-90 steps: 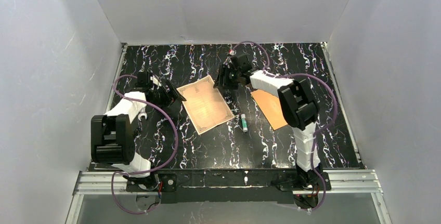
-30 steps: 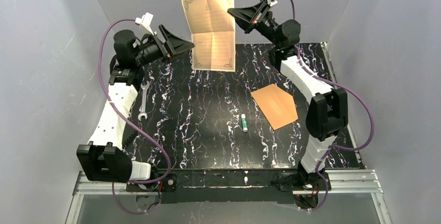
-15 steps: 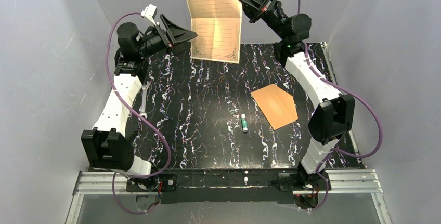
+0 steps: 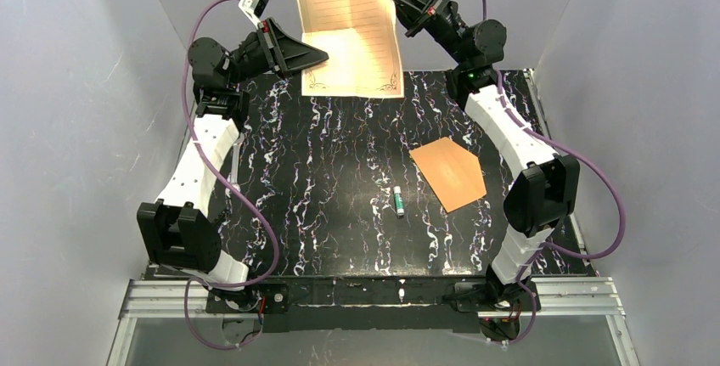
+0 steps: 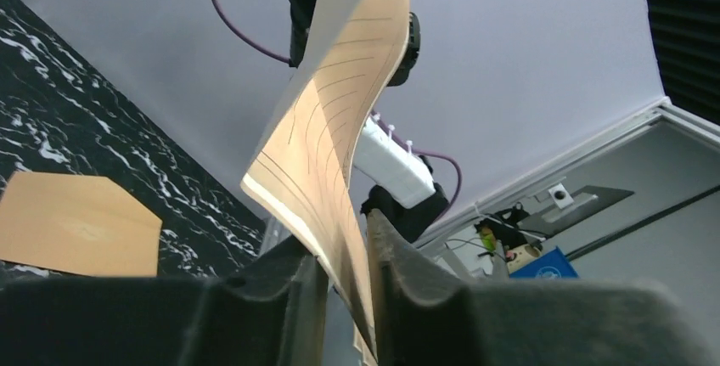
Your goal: Place the letter into the envelope and seal it
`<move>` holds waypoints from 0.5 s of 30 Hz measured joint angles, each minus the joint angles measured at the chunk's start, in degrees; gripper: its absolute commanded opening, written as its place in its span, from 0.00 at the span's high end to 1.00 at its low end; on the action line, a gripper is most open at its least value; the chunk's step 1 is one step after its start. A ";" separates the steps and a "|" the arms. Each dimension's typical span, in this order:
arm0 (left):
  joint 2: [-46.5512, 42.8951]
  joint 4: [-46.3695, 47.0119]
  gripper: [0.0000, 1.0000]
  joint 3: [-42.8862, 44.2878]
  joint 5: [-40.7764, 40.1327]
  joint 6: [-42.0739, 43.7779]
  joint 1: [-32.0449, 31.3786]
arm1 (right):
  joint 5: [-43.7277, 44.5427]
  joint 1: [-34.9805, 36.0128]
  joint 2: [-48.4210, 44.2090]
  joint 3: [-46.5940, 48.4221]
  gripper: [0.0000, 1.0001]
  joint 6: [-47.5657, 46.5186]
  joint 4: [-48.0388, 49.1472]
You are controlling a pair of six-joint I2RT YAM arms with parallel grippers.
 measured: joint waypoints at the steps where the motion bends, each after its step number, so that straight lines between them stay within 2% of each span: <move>1: 0.00 0.85 0.96 0.00 0.24 -0.61 0.00 | 0.35 0.00 -0.02 0.00 0.99 0.00 0.09; 2: 0.00 1.66 1.00 0.00 0.46 -1.25 0.02 | 0.66 0.00 -0.02 0.00 0.99 -0.02 0.28; 7: -0.42 4.28 1.00 -0.63 0.50 -2.36 0.76 | 1.64 -0.02 -1.03 -0.72 0.99 -1.90 0.50; 10: -1.11 4.85 1.00 -1.68 0.50 -2.67 1.81 | 1.25 -0.39 -2.38 -1.33 0.90 -5.60 -0.61; 12: -1.33 5.01 1.00 -1.99 0.50 -3.13 2.58 | 0.68 -0.57 -3.08 -1.33 0.78 -8.72 -1.90; 14: -1.60 5.11 1.00 -2.64 0.50 -3.67 3.32 | -0.24 -1.01 -4.17 -1.33 0.58 -13.31 -4.42; 15: -1.66 5.09 1.00 -2.91 0.50 -3.89 3.54 | -0.44 -1.27 -4.70 -1.33 0.44 -15.54 -5.62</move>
